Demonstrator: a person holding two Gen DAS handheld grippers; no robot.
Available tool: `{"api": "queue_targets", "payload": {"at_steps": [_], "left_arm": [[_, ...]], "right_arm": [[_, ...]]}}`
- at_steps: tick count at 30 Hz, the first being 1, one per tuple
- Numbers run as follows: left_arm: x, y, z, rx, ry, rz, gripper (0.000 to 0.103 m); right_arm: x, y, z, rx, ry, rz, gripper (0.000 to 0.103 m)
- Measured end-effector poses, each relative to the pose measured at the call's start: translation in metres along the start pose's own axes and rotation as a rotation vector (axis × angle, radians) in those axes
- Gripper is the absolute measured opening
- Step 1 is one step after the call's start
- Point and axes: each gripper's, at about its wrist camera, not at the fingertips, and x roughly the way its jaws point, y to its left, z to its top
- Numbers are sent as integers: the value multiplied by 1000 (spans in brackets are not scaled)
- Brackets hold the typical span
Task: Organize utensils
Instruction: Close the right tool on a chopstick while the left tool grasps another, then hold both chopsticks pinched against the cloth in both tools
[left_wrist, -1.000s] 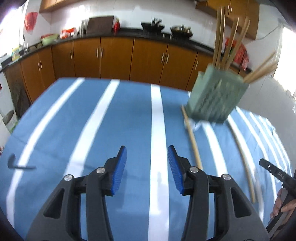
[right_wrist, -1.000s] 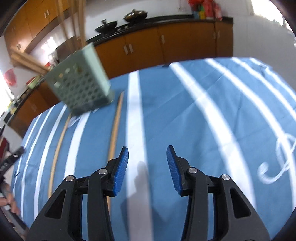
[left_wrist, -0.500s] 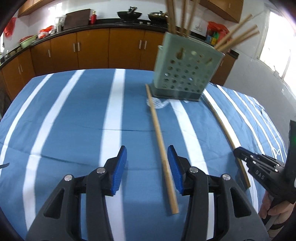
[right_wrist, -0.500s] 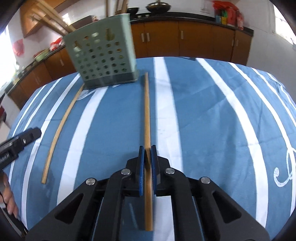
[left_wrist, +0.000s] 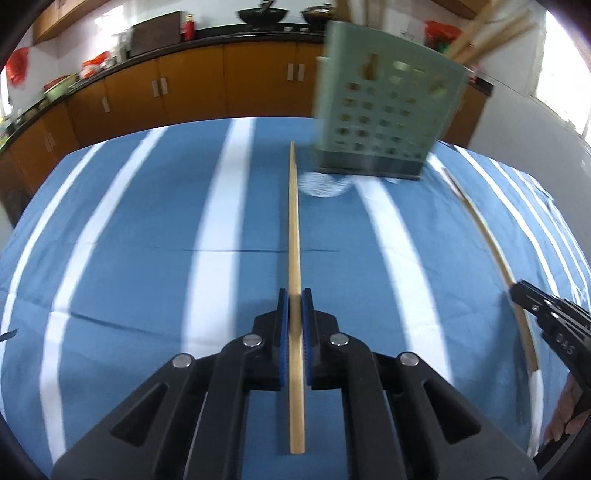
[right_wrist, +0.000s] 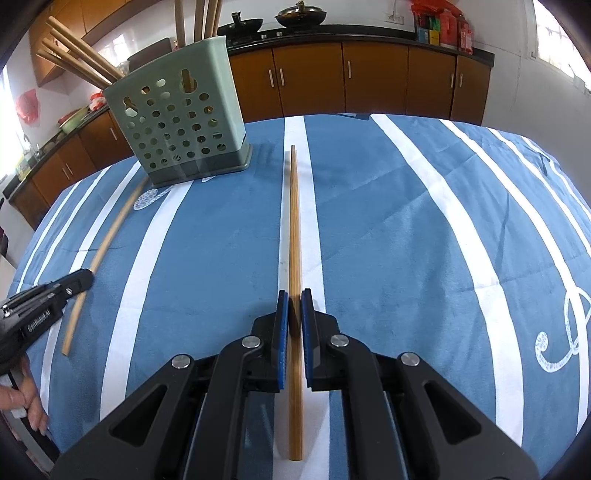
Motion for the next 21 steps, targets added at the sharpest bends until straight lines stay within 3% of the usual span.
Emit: {"api": "queue_targets", "payload": {"at_steps": [4,7,21], "left_arm": [[1,31,4,-45,-2,52,8],[0,47,5,-69,-1,49,9],[-2,51,1,-69,-19,14,12]], "right_arm": [[4,1,5,-19,-5,-18,8],[8,-2,12,-29,-14,-44,8],[13,-4,18,-52,-11,-73,8]]}}
